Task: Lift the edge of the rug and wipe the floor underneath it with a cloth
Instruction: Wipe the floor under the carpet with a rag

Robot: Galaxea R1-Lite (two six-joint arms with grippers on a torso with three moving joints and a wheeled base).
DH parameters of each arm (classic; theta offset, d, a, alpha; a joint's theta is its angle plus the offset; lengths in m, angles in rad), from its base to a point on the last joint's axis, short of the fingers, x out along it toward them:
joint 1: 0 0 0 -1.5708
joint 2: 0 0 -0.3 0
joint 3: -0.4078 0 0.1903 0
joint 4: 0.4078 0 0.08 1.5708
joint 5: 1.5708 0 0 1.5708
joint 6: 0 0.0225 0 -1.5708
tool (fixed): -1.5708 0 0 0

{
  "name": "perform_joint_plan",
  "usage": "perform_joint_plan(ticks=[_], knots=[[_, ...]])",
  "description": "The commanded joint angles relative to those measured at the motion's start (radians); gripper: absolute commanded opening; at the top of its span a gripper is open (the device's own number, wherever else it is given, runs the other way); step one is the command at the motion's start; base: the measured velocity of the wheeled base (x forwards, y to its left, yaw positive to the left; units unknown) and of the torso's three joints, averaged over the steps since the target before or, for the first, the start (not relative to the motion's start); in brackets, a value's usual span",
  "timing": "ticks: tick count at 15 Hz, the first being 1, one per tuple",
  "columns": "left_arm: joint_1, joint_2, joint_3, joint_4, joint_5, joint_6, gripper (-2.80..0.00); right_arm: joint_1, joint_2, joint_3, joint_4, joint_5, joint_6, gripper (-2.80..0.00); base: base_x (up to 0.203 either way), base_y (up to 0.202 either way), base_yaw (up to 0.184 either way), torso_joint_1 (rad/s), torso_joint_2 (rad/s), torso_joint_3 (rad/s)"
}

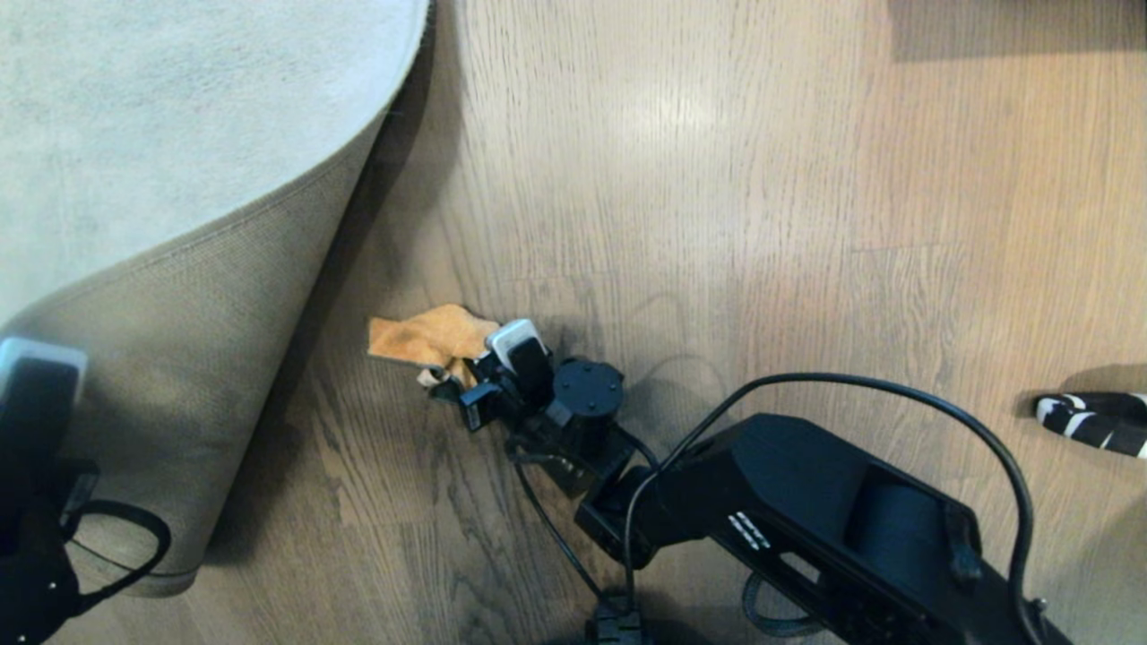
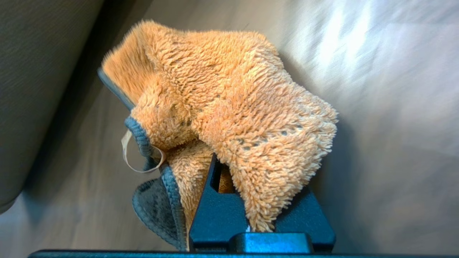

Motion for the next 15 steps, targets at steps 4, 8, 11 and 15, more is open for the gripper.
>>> perform_joint_plan(ticks=[4,8,11,15], knots=[[0.0,-0.002,0.002,-0.005,0.007,0.003,-2.8,0.014,-0.071,0.202,-0.063,-0.004,-0.004,-2.8,0.0,0.0,0.0,0.0,0.0,0.0],[0.0,-0.001,0.002,-0.005,0.007,0.003,-2.8,0.141,-0.062,0.298,-0.089,-0.003,-0.009,-2.8,0.0,0.0,0.0,0.0,0.0,0.0],[0.0,-0.002,0.015,-0.005,0.006,0.003,-2.8,0.213,-0.024,0.328,-0.088,-0.002,-0.01,-2.8,0.0,0.0,0.0,0.0,0.0,0.0],[0.0,-0.001,0.021,-0.004,0.006,-0.003,-2.8,0.245,0.004,0.384,-0.086,0.002,-0.023,-2.8,0.0,0.0,0.0,0.0,0.0,0.0]])
